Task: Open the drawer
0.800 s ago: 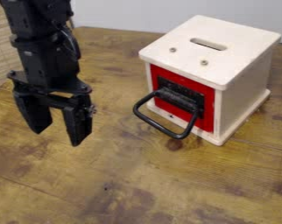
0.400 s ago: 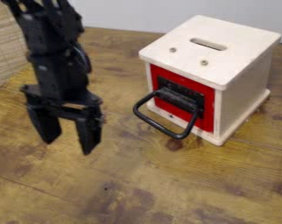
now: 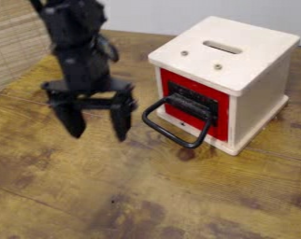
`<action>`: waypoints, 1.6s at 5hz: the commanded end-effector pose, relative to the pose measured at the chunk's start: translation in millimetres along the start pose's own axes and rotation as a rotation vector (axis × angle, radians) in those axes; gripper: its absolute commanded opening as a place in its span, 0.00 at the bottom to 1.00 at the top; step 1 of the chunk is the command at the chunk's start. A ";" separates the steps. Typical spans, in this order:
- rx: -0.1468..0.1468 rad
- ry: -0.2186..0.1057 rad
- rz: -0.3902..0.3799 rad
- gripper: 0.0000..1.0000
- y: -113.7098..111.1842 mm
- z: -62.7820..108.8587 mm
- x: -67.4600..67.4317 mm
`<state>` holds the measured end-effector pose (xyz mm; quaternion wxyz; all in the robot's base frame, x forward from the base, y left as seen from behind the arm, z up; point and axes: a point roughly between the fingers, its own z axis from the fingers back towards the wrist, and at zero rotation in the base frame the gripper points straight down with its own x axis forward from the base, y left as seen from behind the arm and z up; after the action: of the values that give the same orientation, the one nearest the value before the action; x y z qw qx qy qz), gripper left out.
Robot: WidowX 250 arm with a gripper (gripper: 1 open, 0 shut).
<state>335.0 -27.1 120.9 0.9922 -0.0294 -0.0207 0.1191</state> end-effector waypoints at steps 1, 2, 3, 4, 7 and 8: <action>-0.063 -0.113 0.167 1.00 -21.8 25.1 13.1; -0.105 -0.129 0.303 1.00 -39.5 17.3 22.0; -0.124 -0.151 0.410 1.00 -54.4 7.2 29.5; -0.127 -0.173 0.565 1.00 -56.6 11.2 31.7; -0.125 -0.182 0.653 1.00 -38.6 -3.1 31.3; -0.124 -0.188 0.664 1.00 -35.9 -11.6 32.1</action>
<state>369.8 -62.8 95.1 0.8954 -0.0739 -0.0821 0.4314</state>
